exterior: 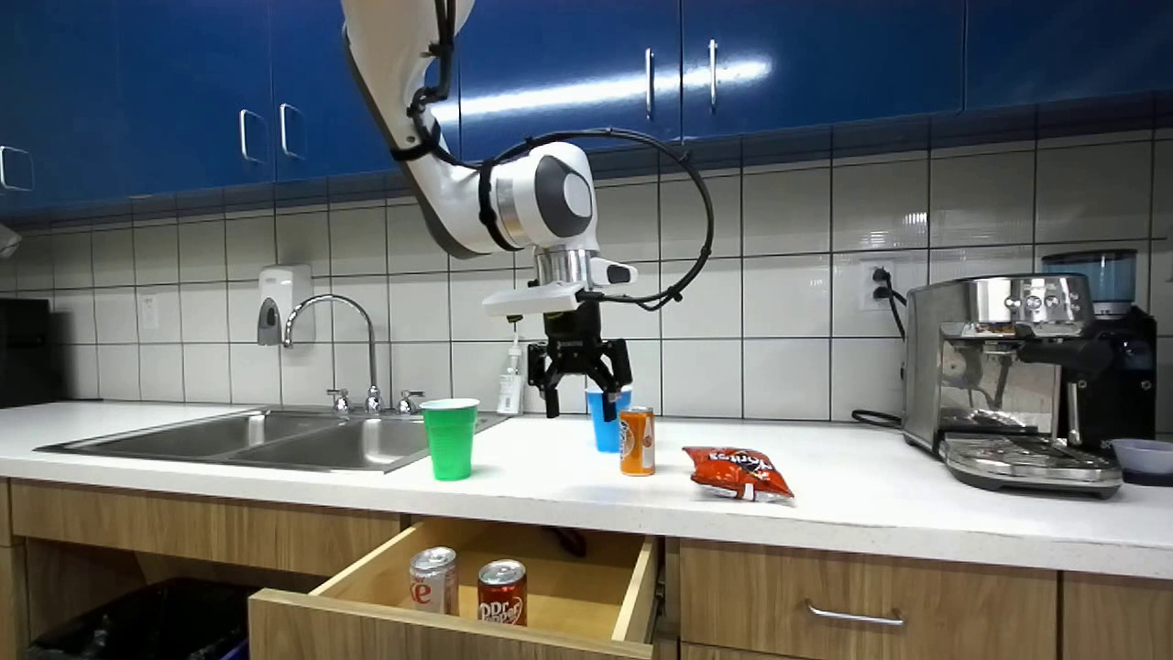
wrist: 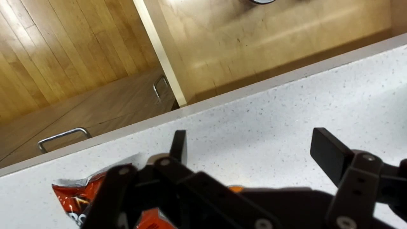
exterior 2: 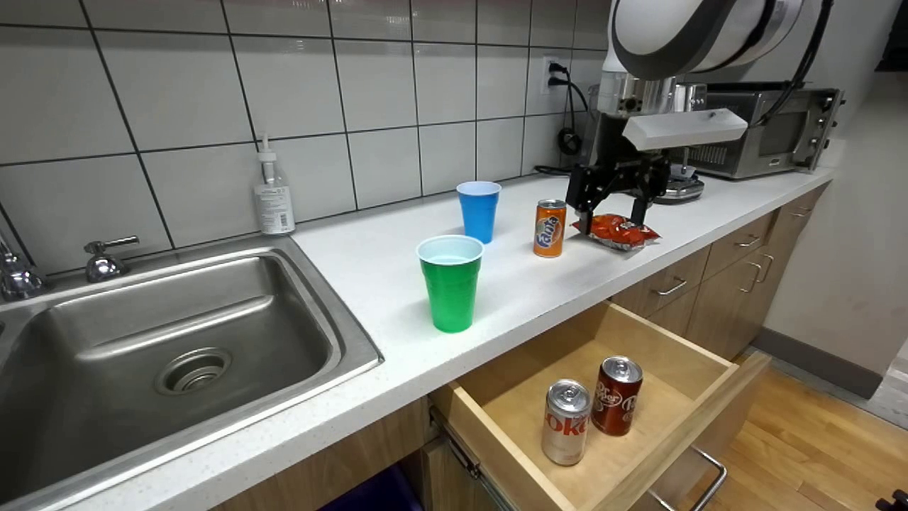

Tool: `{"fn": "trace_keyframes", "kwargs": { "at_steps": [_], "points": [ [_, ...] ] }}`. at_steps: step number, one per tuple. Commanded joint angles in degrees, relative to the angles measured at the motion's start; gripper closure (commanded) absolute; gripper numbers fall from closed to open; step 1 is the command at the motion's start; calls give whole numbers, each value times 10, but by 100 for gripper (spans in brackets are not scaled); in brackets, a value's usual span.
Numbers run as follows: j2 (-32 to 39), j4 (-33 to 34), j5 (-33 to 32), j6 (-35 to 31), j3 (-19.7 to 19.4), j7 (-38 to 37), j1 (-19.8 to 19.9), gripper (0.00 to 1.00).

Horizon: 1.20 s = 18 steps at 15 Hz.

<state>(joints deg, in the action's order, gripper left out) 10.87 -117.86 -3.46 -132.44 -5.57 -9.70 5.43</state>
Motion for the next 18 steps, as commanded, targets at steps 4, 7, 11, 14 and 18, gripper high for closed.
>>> {"fn": "trace_keyframes", "kwargs": {
  "at_steps": [4, 7, 11, 14, 18],
  "points": [
    [62, 89, 10, 18, -15, -36, 0, 0],
    [86, 121, 7, 19, -20, -41, 0, 0],
    [119, 164, 11, 20, -23, -39, 2, 0],
    [145, 201, 17, 19, -24, -34, 4, 0],
    [179, 249, 27, 24, -24, -33, 6, 0]
  ]
}}
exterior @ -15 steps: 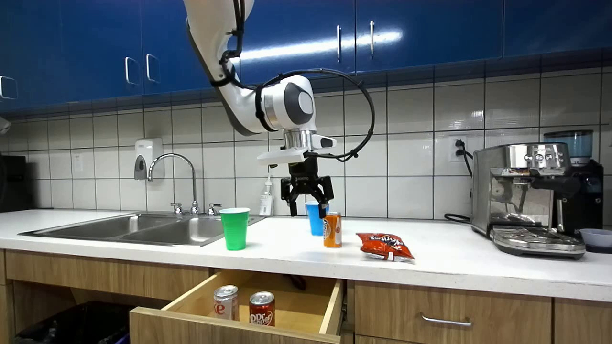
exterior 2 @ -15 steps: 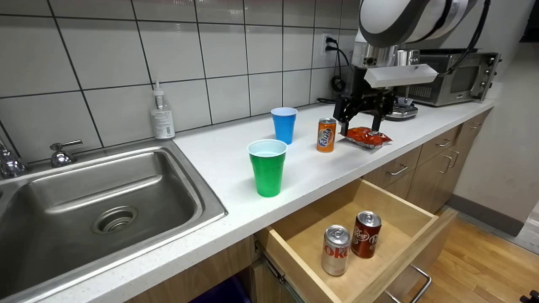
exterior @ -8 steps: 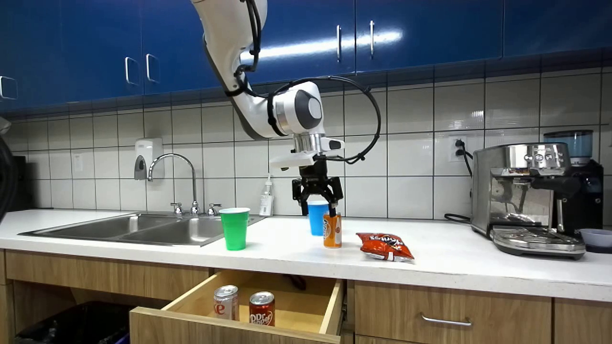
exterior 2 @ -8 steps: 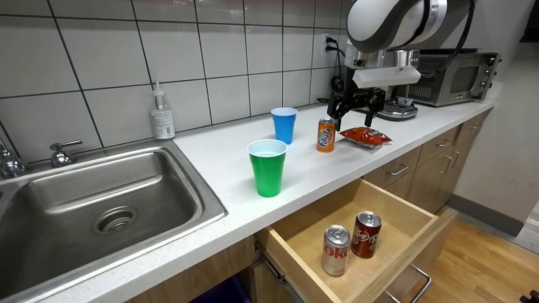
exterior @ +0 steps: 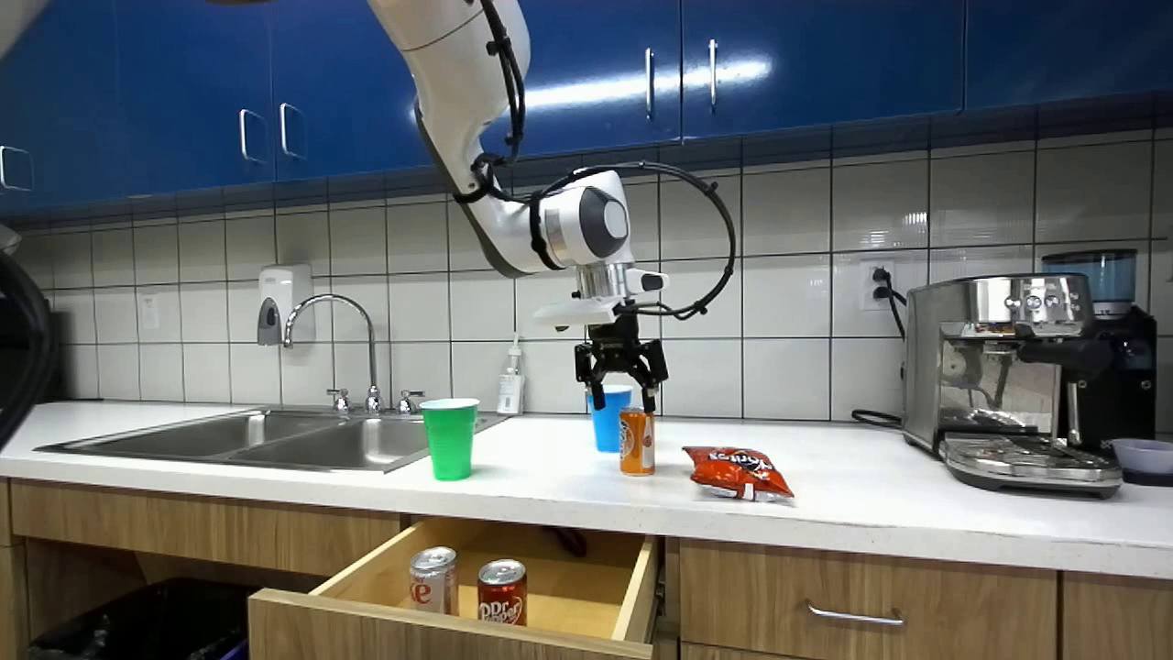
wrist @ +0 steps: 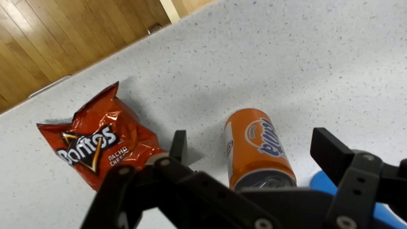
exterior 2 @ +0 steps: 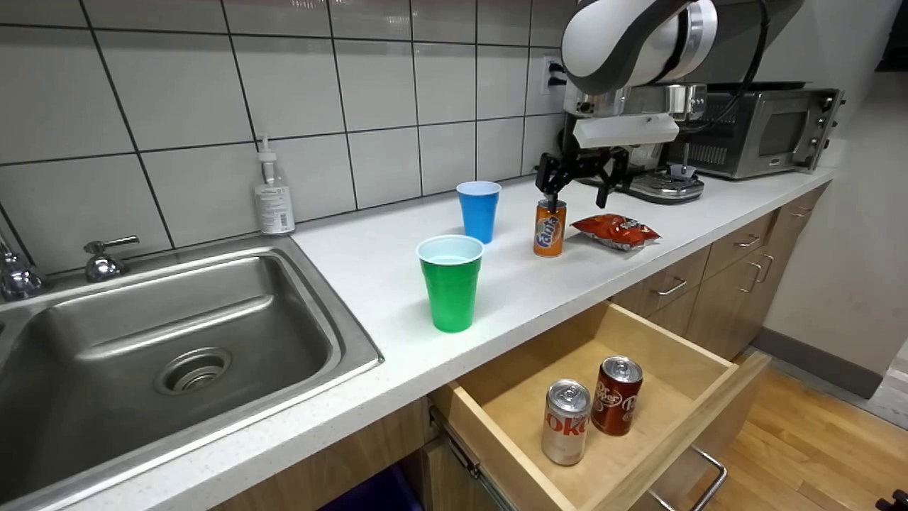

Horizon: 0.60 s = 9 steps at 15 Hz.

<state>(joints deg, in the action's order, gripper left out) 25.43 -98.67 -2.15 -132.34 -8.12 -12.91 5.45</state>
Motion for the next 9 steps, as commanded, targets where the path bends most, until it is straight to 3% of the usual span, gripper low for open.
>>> {"fn": "trace_keyframes", "kwargs": {
  "at_steps": [1, 9],
  "points": [
    [42, 69, 17, 25, 1, -2, 7, 0],
    [104, 152, 28, 48, 2, -3, 12, 0]
  ]
}}
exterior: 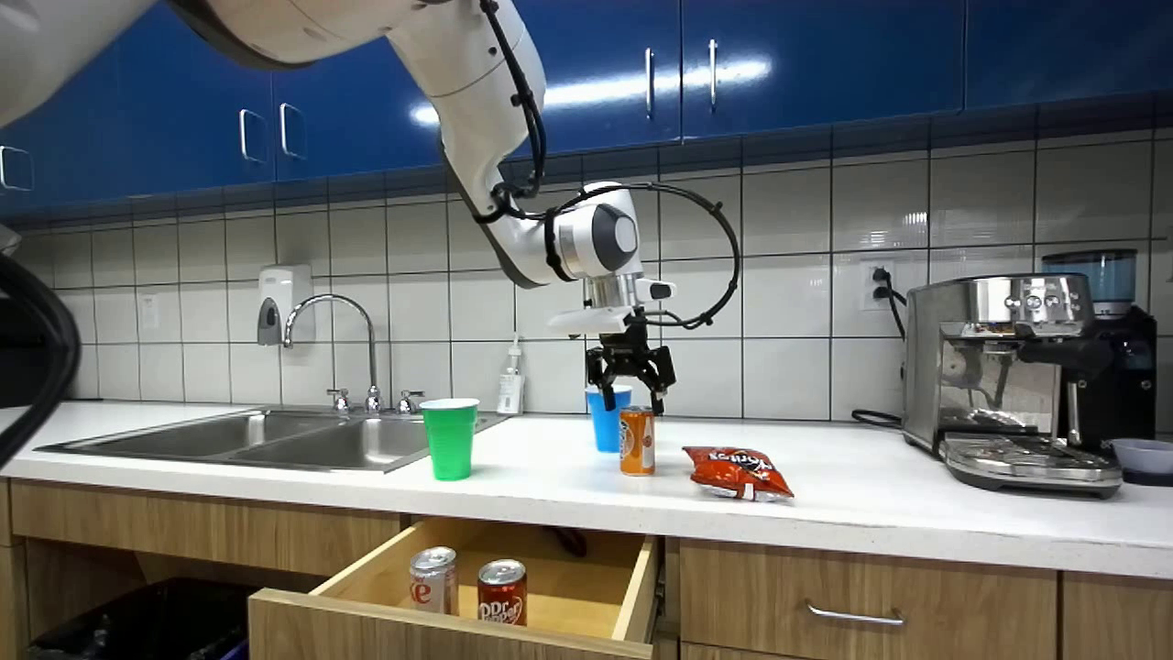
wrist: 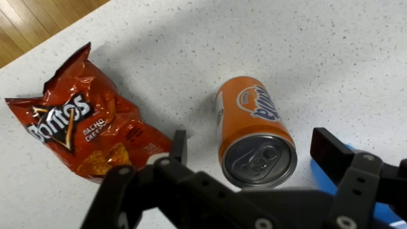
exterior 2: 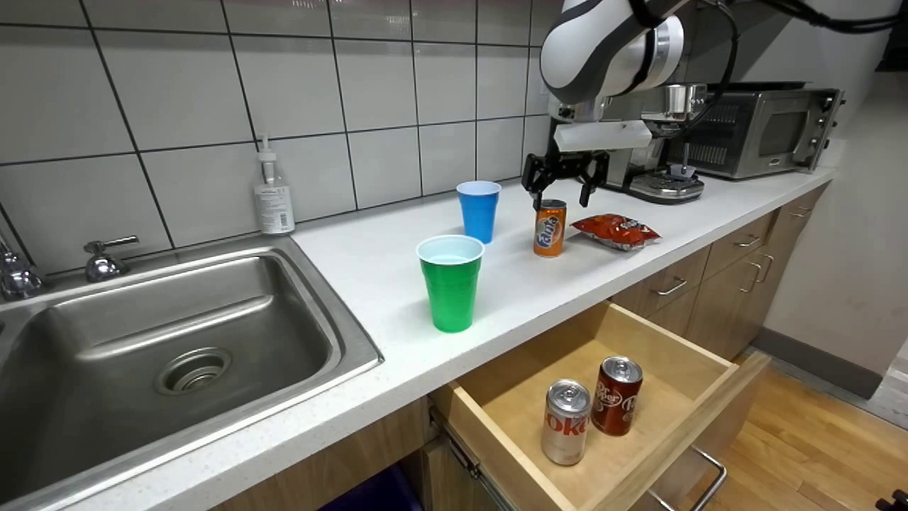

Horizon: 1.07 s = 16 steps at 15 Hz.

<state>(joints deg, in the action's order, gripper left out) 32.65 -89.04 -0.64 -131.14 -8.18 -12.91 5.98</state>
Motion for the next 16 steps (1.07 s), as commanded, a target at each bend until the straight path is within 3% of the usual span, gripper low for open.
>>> {"fn": "trace_keyframes", "kwargs": {
  "at_steps": [1, 16],
  "points": [
    [38, 64, 14, 41, 3, -2, 7, 0],
    [78, 113, 13, 64, 2, -3, 6, 0]
  ]
}}
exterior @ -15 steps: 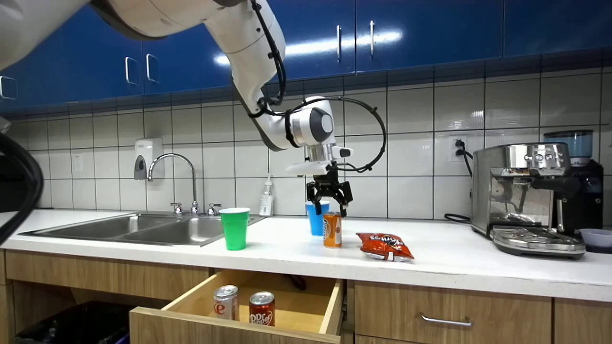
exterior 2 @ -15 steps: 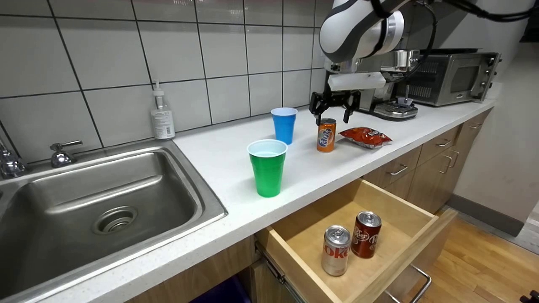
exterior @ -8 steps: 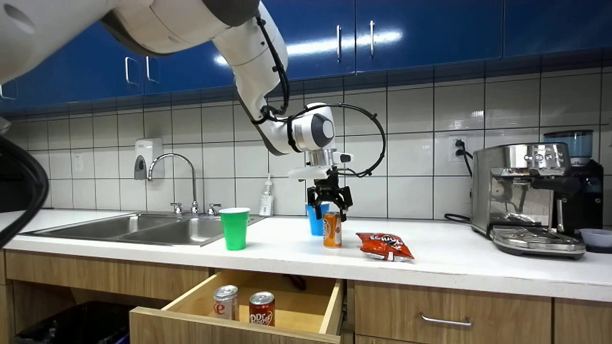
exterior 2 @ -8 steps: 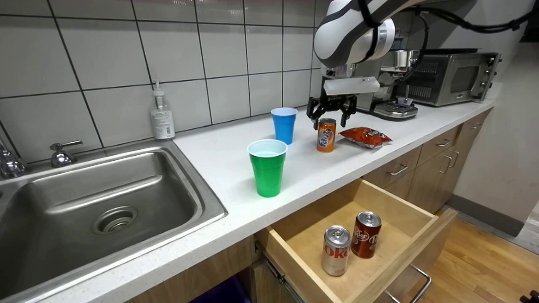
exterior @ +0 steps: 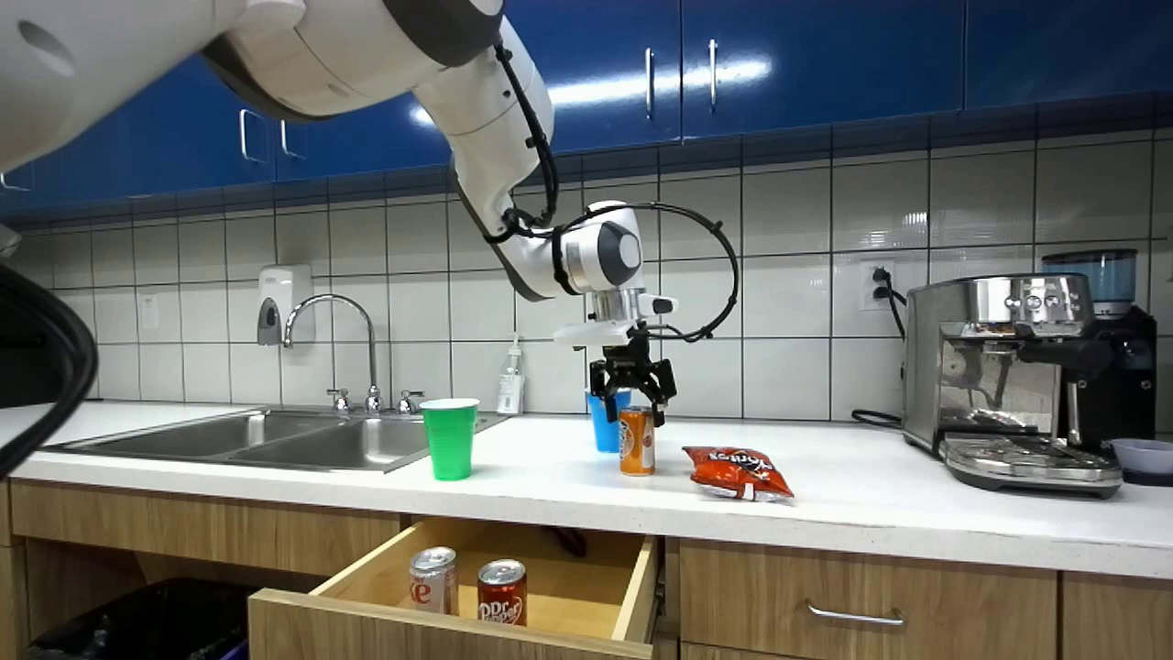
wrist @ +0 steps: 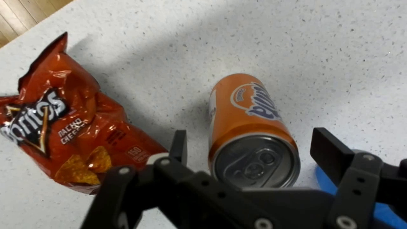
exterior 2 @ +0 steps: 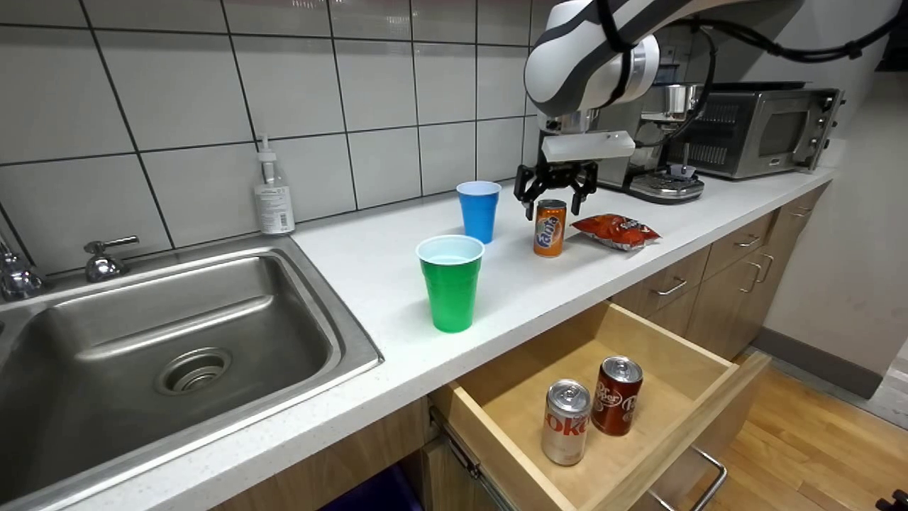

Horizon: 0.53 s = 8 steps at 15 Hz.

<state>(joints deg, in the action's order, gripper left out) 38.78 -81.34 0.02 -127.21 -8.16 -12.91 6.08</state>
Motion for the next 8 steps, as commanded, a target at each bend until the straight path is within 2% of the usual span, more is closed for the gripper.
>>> {"fn": "trace_keyframes", "kwargs": {
  "at_steps": [1, 2, 3, 4, 8],
  "points": [
    [19, 39, 6, 24, 2, -3, 5, 0],
    [21, 41, 6, 24, 3, -2, 6, 0],
    [22, 40, 6, 22, 3, 0, 5, 25],
    [23, 41, 6, 21, 3, 0, 5, 26],
    [26, 44, 6, 21, 3, 1, 6, 60]
  ]
}}
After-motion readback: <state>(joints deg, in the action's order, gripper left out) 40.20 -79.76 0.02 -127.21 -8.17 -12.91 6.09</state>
